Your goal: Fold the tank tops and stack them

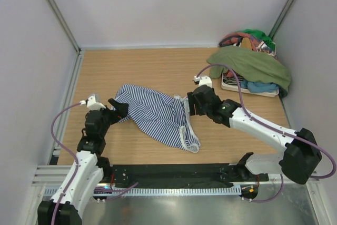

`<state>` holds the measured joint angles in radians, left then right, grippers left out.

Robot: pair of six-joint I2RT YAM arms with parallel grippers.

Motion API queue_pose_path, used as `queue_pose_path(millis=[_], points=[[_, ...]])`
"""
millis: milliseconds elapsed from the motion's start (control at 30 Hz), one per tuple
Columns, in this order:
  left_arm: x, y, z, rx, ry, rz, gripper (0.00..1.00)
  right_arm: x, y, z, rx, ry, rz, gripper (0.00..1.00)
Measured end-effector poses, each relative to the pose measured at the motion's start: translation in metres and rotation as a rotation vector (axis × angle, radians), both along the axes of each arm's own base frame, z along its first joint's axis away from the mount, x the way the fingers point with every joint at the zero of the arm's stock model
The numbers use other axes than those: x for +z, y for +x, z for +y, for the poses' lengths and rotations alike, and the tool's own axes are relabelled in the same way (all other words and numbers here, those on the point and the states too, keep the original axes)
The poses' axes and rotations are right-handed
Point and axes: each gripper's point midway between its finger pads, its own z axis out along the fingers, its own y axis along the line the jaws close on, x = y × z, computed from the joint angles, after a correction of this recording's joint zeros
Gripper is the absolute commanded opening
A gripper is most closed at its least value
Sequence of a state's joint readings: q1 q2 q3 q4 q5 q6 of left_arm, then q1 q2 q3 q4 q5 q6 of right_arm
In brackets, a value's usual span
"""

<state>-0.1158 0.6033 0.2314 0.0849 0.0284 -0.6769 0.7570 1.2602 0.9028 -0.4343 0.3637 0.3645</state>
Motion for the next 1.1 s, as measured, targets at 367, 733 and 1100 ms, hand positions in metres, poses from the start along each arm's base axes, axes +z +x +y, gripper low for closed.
queue_pose_path(millis=[367, 733, 1100], points=[[-0.007, 0.0, 0.0, -0.001, 0.003, 0.028, 0.94, -0.017, -0.014, 0.023, 0.021, 0.143, 0.057, 0.63], [-0.018, 0.0, 0.0, 0.0, 0.008, 0.071, 0.94, -0.051, -0.066, 0.056, 0.188, 0.196, 0.214, 0.53], [-0.018, 0.001, 0.0, 0.0, 0.008, 0.071, 0.94, -0.047, -0.085, 0.079, 0.245, 0.247, 0.23, 0.51]])
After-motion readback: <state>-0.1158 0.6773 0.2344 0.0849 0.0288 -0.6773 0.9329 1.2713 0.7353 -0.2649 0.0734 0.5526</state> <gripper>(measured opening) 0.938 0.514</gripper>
